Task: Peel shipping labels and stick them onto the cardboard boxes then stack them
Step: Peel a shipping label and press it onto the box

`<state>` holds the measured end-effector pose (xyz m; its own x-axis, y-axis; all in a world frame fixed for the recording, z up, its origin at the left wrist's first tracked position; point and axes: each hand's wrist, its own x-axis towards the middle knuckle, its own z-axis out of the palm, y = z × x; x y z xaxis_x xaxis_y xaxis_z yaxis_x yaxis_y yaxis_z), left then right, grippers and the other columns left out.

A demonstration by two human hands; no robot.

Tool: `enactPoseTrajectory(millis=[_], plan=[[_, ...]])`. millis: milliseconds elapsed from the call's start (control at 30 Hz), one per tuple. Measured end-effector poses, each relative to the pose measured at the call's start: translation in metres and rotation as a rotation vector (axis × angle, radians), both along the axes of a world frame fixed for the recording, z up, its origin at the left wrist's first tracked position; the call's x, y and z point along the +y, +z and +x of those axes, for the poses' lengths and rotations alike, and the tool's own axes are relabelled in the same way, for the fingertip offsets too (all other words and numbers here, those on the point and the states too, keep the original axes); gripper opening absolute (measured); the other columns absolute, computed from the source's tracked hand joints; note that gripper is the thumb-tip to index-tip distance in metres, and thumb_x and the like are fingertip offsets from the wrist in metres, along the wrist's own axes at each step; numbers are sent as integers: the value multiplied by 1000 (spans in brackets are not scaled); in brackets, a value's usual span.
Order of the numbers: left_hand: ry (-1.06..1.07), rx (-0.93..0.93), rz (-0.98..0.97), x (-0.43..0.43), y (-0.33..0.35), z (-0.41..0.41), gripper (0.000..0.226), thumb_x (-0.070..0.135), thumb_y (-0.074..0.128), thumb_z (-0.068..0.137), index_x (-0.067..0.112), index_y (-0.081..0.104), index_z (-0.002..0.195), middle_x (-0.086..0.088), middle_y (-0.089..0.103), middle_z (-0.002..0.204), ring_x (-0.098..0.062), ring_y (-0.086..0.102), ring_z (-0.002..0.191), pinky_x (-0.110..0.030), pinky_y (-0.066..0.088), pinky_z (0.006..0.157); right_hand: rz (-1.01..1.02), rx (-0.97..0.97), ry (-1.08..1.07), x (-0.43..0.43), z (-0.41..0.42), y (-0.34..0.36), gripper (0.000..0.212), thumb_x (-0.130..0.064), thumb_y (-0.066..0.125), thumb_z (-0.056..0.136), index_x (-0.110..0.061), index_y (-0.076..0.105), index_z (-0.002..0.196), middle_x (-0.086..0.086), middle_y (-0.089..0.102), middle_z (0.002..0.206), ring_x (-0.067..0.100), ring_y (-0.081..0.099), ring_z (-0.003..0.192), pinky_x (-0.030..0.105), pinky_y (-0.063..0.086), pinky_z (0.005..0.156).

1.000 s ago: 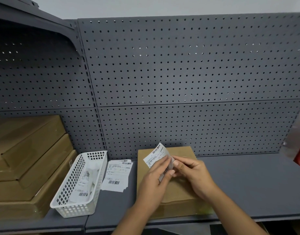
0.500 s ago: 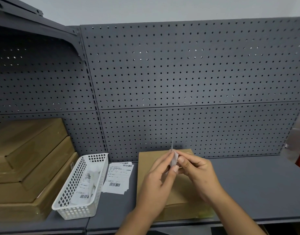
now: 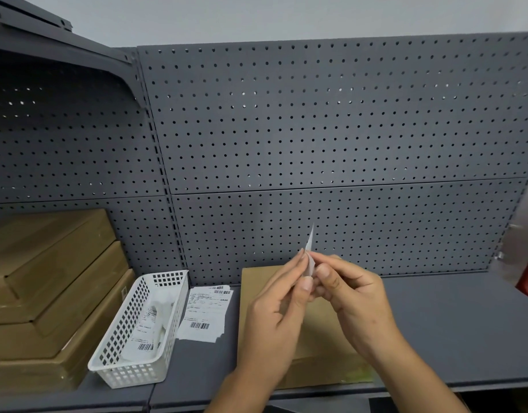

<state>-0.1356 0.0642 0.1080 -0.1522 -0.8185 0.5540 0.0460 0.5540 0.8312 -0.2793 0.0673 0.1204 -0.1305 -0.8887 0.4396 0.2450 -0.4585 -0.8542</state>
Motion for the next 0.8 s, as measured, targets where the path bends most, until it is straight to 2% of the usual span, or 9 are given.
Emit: enactPoseTrajectory(millis=[100, 200, 333, 433, 533, 700, 800], plan=[[-16, 82, 38, 2, 3, -1, 36, 23, 62, 99, 26, 67, 134, 15, 65, 142, -4, 57, 136, -14, 50, 102, -7, -11, -16, 4, 3, 5, 40, -37, 80, 83, -13, 79, 114, 18, 72, 98, 30, 69, 82, 34, 59, 75], [-47, 128, 70, 6, 8, -2, 38, 21, 62, 97, 21, 66, 135, 14, 68, 138, -2, 63, 129, -12, 52, 96, -9, -29, -5, 5, 5, 8, 51, -47, 84, 78, -12, 79, 114, 15, 71, 92, 27, 67, 76, 33, 58, 73], [-46, 87, 68, 8, 12, 0, 39, 26, 61, 97, 28, 64, 136, 20, 72, 129, 0, 70, 113, -10, 53, 90, 4, -75, -16, 4, 7, 8, 57, -49, 88, 72, -10, 79, 113, 18, 70, 90, 28, 63, 74, 33, 55, 69], [-33, 72, 53, 9, 13, 0, 38, 26, 61, 98, 34, 63, 135, 14, 70, 135, -4, 68, 120, -11, 51, 94, 2, -86, -25, 5, 9, 9, 56, -48, 89, 71, -9, 80, 111, 15, 69, 86, 27, 60, 71, 31, 54, 66], [-27, 69, 32, 10, 14, 1, 37, 26, 61, 98, 35, 64, 134, 14, 65, 142, -5, 61, 131, -12, 50, 99, -8, -77, -23, 8, 10, 10, 54, -45, 87, 75, -7, 79, 113, 20, 67, 89, 29, 57, 70, 33, 52, 65], [-20, 63, -17, 10, 15, 2, 40, 18, 60, 100, 19, 63, 139, 6, 64, 145, 0, 59, 131, -9, 49, 97, -35, -2, -82, 17, 11, 18, 34, -31, 80, 85, -9, 79, 111, 29, 68, 90, 28, 60, 66, 38, 52, 67], [-12, 74, -44, 10, 15, 2, 39, 11, 59, 99, 11, 63, 138, 5, 63, 144, 5, 60, 127, -6, 49, 94, -63, 49, -163, 23, 15, 24, 22, -14, 73, 86, -10, 80, 106, 20, 71, 79, 24, 62, 61, 36, 56, 64]])
